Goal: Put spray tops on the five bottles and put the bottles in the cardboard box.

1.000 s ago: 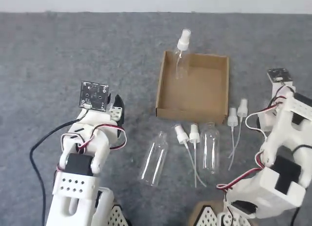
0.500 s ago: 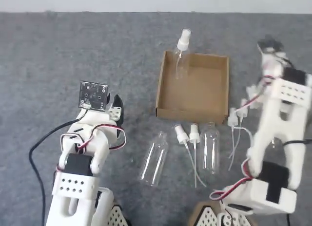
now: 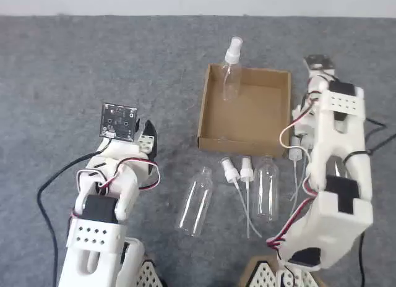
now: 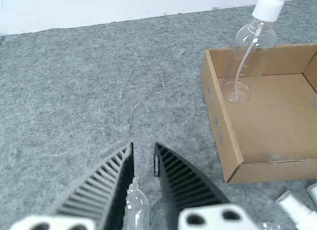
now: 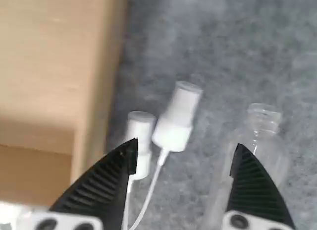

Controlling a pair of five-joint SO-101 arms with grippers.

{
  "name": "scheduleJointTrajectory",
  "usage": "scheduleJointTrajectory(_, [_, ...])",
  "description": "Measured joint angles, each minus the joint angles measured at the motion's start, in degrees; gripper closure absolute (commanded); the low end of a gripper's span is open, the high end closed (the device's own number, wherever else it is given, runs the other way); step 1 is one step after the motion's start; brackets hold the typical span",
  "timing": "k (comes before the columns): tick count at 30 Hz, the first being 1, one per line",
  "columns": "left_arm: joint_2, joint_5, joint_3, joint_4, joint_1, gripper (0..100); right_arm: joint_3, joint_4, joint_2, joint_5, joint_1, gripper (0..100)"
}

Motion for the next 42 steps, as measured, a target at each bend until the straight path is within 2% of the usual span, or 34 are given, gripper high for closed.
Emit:
scheduleJointTrajectory(9, [0.0, 0.0, 0.0, 0.0, -0.2, 94, -0.9, -2.1, 6.0, 0.0, 0.3, 76.4])
scheduleJointTrajectory(15, [0.0, 0.0, 0.0, 0.0, -0.1, 94, -1.1, -3.1, 8.0, 0.0, 0.3, 93.7])
scheduleJointTrajectory(20, [0.0, 0.0, 0.0, 0.0, 0.0, 94, -2.2, -3.0, 8.1, 0.0, 0.4, 94.6])
scheduleJointTrajectory(30, [0.0, 0.0, 0.0, 0.0, -0.1, 94, -16.0, 11.9, -3.4, -3.2, -0.3, 94.6])
scheduleJointTrajectory(35, [0.0, 0.0, 0.0, 0.0, -0.5, 94, -17.8, 17.6, -9.8, -6.0, -7.6, 94.6])
scheduleJointTrajectory(42, [0.0, 0.0, 0.0, 0.0, -5.0, 94, -17.8, 18.5, -13.5, -14.7, -26.2, 94.6])
